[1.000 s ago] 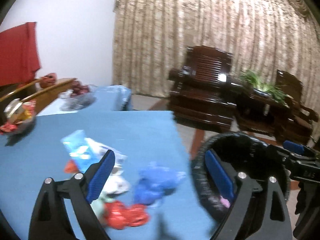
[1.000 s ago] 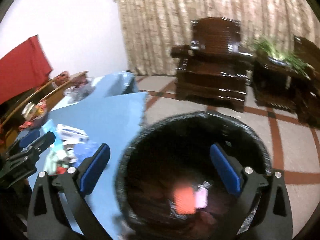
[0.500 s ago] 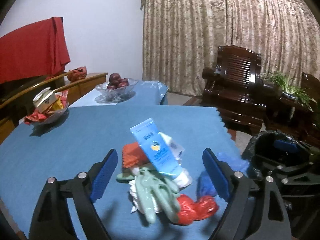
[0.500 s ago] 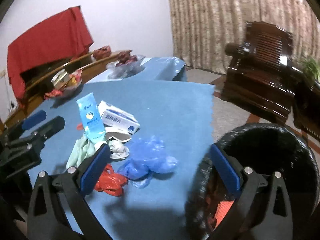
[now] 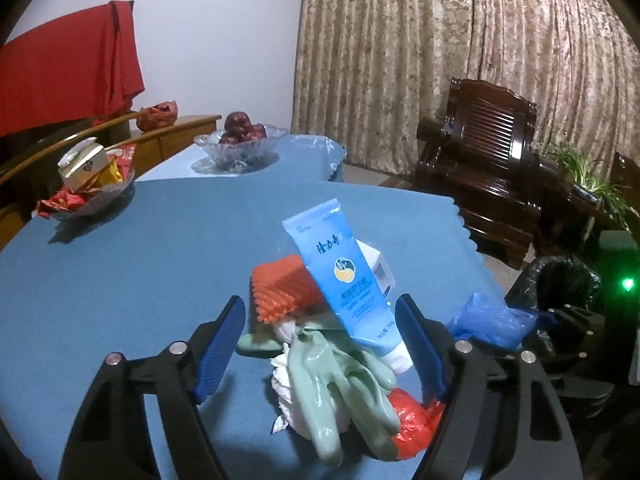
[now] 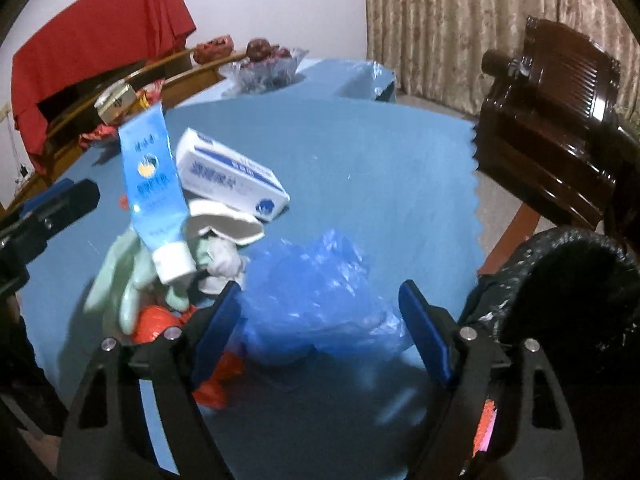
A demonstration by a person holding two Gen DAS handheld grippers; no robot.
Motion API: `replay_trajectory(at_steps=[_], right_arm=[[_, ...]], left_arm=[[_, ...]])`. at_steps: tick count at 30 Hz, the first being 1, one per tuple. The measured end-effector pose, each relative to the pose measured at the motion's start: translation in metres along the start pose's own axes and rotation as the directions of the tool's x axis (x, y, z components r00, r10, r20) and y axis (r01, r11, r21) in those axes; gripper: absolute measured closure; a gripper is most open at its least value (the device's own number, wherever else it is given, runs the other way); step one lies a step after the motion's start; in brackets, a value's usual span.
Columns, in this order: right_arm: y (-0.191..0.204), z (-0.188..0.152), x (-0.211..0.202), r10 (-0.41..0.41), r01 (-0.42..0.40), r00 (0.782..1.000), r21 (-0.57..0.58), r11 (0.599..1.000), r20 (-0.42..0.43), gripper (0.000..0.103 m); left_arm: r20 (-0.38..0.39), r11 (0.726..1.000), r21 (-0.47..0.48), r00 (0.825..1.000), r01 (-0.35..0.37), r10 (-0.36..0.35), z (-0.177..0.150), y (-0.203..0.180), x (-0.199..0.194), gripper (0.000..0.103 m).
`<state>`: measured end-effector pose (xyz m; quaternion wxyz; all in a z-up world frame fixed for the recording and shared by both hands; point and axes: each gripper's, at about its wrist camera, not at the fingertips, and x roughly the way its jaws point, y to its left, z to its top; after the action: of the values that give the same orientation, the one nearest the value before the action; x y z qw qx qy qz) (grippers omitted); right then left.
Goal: Collect trash
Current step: 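Move both tools back over the trash pile on the table, then grasp the blue plastic bag with the right gripper while the left grasps a blue strip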
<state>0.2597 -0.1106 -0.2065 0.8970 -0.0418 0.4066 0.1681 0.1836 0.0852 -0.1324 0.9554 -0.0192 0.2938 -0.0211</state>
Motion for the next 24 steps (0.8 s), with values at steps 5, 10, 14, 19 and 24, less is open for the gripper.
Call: replay_trajectory(at_steps=[5, 10, 14, 19, 24], right_arm=[[0.003, -0.002, 0.012, 0.049, -0.049, 0.998, -0.005, 0.999, -0.041, 0.06], [0.006, 0.002, 0.007, 0.057, -0.058, 0.998, -0.039, 0.998, -0.027, 0.068], [0.001, 0.009, -0.002, 0.05, -0.05, 0.999, -0.024, 0.998, 0.004, 0.069], [-0.004, 0.016, -0.009, 0.043, -0.042, 0.999, -0.023, 0.999, 0.031, 0.069], [-0.006, 0.02, -0.015, 0.041, -0.041, 0.998, -0.014, 0.999, 0.05, 0.069]], left_arm=[[-0.026, 1.0, 0.002, 0.999, 0.02, -0.02, -0.001, -0.002, 0.017, 0.027], [-0.036, 0.999, -0.011, 0.999, 0.034, -0.034, 0.001, -0.003, 0.03, 0.029], [-0.051, 0.998, -0.011, 0.997, 0.057, -0.057, 0.002, -0.005, 0.039, 0.044], [-0.07, 0.998, -0.003, 0.995, 0.068, -0.068, 0.002, -0.009, 0.046, 0.067], [-0.057, 0.998, 0.011, 0.996, 0.065, -0.064, 0.002, -0.015, 0.041, 0.089]])
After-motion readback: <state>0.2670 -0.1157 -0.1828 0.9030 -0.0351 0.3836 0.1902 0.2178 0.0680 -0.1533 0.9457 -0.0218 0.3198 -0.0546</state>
